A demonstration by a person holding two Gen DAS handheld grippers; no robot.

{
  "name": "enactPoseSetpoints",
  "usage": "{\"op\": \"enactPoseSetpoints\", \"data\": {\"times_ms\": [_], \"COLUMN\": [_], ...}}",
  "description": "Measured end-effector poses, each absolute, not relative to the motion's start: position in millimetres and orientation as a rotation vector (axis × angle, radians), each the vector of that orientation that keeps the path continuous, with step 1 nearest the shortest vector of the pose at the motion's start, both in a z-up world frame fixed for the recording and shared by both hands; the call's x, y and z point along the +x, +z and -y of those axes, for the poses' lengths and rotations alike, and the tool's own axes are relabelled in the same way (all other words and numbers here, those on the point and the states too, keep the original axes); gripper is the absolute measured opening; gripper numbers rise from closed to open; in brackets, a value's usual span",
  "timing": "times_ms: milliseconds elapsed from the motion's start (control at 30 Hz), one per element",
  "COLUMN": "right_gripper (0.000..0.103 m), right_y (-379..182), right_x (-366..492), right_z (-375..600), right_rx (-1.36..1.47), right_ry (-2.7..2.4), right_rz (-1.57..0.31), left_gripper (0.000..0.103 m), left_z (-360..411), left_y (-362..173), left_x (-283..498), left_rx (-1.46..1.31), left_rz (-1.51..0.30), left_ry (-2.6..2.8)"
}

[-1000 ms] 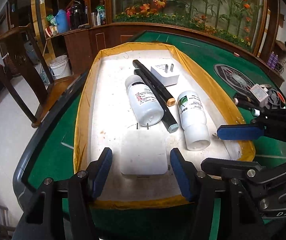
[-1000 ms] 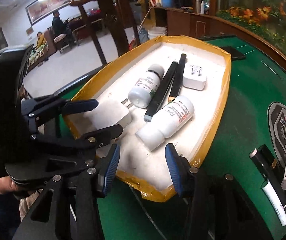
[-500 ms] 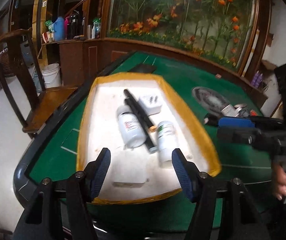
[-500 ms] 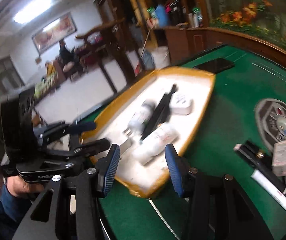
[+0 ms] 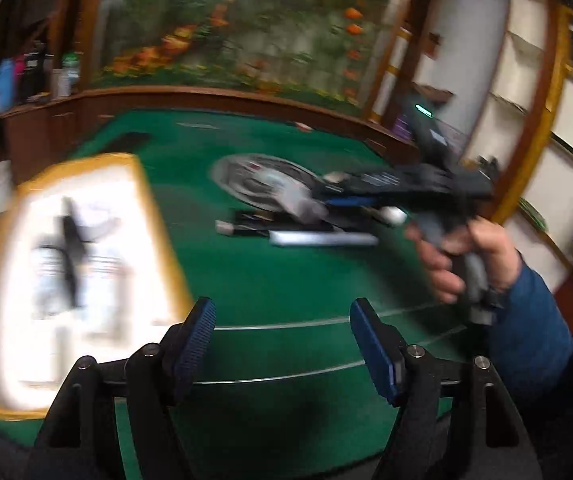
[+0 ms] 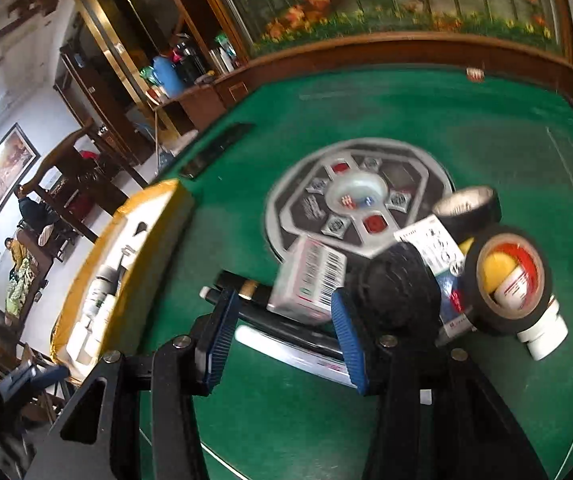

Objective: Organize rigid objects
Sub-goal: 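Move both tools back over the pile, then grasp a white pen with the left tool while the right tool grasps a black marker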

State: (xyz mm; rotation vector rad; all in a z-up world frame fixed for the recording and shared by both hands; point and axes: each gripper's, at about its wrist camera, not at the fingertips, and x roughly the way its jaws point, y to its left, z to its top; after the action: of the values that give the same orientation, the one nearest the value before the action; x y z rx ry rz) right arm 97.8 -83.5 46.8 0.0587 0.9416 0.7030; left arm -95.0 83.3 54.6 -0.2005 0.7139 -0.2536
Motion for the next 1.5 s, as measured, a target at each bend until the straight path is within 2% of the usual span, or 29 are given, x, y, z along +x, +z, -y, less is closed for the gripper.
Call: {"op": "enactPoseSetpoints", "data": {"times_ms": [267,400,900,1133,1300,1367,1400,1433,1467,1500], "right_gripper": [0.047,0.05,0.052,0.052,0.051,0.043,0.036,0.02,0.015,0.014], "right_y": [34,32,15,23,27,20,17,16,17,17], "right_x": [102,96,62,67,53,51,48,45,43,44], "right_z": [80,74,67,80,44,32,30,31,32,36], "right_rx": [0.007,-0.031,0.06,0.061,-0.127,-0.212,-0.236,-0.271,-0.294,-0.279], "right_ry": [0.69,0.705,1.013,0.944,0.905,0.878,0.871,0.853,0.836,0.833], "right_rz": [-0.934,-0.934,-1.185,-1.109,-1.032,-1.02,-0.997,-0.98,-0.966,-0.981], "left_gripper": [0.073,0.074,0.074,0.074,0.074,0.074,0.074,0.074,0.074,0.074], "left_z": [-39,-47,-57,-53,-49,-44,-42,-41,-41,-40], "left_y": [22,25,16,15,19,20,22,25,29,32], "left_x": [-67,-70,-64,-64,-69,-74,-77,-80,-84,-87], "left_rx": [-0.138,-0.178,-0.257,-0.23,-0.191,-0.129,-0.09,-0.06,-0.037,-0.01], "left_rz": [-0.822,-0.786,-0.817,-0.833,-0.818,-0.827,-0.831,-0.83,-0.832,-0.838], "left_ry": [-0.329,-0.315,-0.301,-0.285,-0.306,-0.33,-0.341,-0.359,-0.388,-0.428]}}
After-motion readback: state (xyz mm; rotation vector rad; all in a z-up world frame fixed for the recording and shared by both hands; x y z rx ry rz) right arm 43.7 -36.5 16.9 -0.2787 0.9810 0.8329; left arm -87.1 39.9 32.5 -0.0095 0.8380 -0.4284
